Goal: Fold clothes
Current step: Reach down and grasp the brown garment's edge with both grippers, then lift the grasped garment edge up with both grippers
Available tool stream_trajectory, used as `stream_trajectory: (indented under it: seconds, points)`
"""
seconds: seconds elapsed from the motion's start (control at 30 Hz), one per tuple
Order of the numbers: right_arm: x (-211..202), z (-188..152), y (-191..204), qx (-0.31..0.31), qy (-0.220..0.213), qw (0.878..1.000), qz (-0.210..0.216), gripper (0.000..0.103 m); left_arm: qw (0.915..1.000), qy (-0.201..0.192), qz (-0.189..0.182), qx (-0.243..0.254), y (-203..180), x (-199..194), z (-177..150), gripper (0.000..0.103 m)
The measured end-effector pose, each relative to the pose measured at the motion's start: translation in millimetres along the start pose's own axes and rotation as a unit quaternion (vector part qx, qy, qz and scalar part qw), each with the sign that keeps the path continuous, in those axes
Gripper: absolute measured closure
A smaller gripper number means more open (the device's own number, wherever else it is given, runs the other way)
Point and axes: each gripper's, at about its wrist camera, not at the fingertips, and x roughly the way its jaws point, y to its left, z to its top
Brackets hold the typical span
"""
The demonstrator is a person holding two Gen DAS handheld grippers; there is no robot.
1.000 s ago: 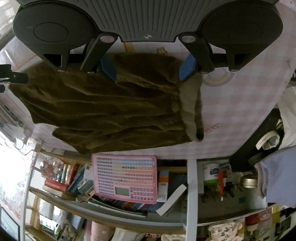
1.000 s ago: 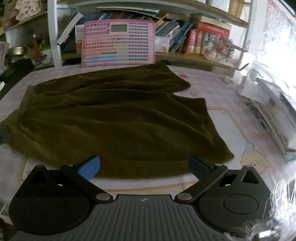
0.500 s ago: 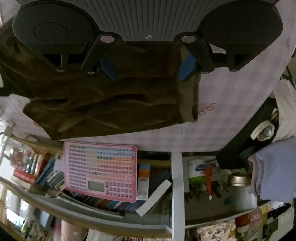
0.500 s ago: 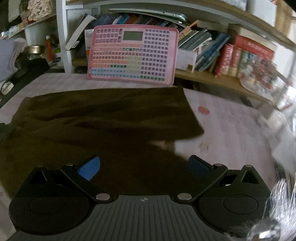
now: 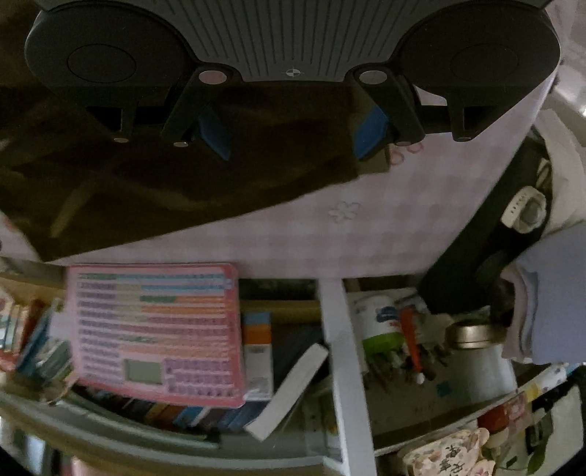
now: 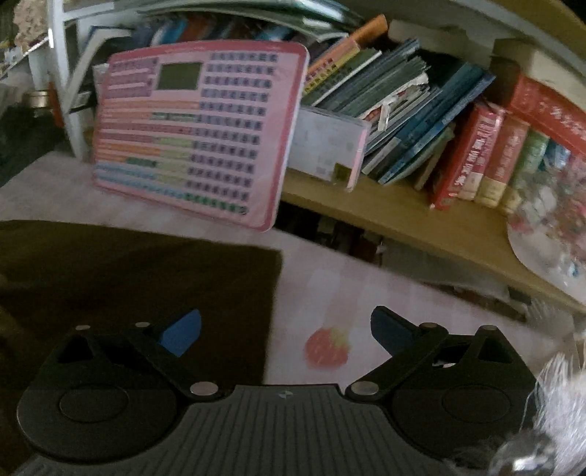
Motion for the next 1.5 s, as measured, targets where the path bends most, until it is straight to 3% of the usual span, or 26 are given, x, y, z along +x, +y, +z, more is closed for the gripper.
stream_trajectory:
  seconds: [0.23,0.43,0.63,0.77,0.97,1.07,1.13,1.2,1.27,1.33,1.4,1.5]
  points:
    - [51,15,-8,-0.025,0.008,0.999,0.036,0.007,0.9992,0.016,0.000,0.036,-8,35,12,0.026]
    - [83,29,-7,-0.044,0.011,0.997,0.069,0.015,0.9970,0.031,-0.024,0.067,1,58,33,0.029]
    - [104,29,-7,-0.060,0.027,0.994,0.086,0.030,0.9888,0.076,-0.055,0.117,6,84,39,0.038]
    - [105,29,-9,-0.062,0.024,0.993,0.101,0.037,0.9816,0.102,-0.081,0.140,15,96,36,0.039]
    - [105,32,-8,-0.069,0.031,0.991,0.107,0.041,0.9755,0.129,-0.134,0.117,33,109,39,0.038]
    - [104,33,-5,-0.073,0.031,0.991,0.109,0.051,0.9746,0.132,-0.146,0.105,36,113,39,0.039]
    - [102,34,-3,-0.072,0.033,0.991,0.111,0.061,0.9755,0.128,-0.149,0.099,34,112,38,0.050]
    - [100,34,-3,-0.061,0.035,0.992,0.108,0.079,0.9781,0.115,-0.149,0.088,30,108,35,0.062]
    - [98,34,-5,-0.040,0.041,0.993,0.106,0.086,0.9777,0.114,-0.154,0.085,28,105,34,0.074]
    - [93,32,-4,-0.021,0.048,0.994,0.098,0.089,0.9742,0.124,-0.168,0.085,30,104,35,0.093]
    - [83,31,-1,-0.014,0.049,0.995,0.082,0.093,0.9741,0.113,-0.167,0.102,35,98,41,0.096]
    - [50,33,6,-0.032,0.004,0.999,0.034,0.096,0.9826,0.044,-0.154,0.094,44,76,52,0.096]
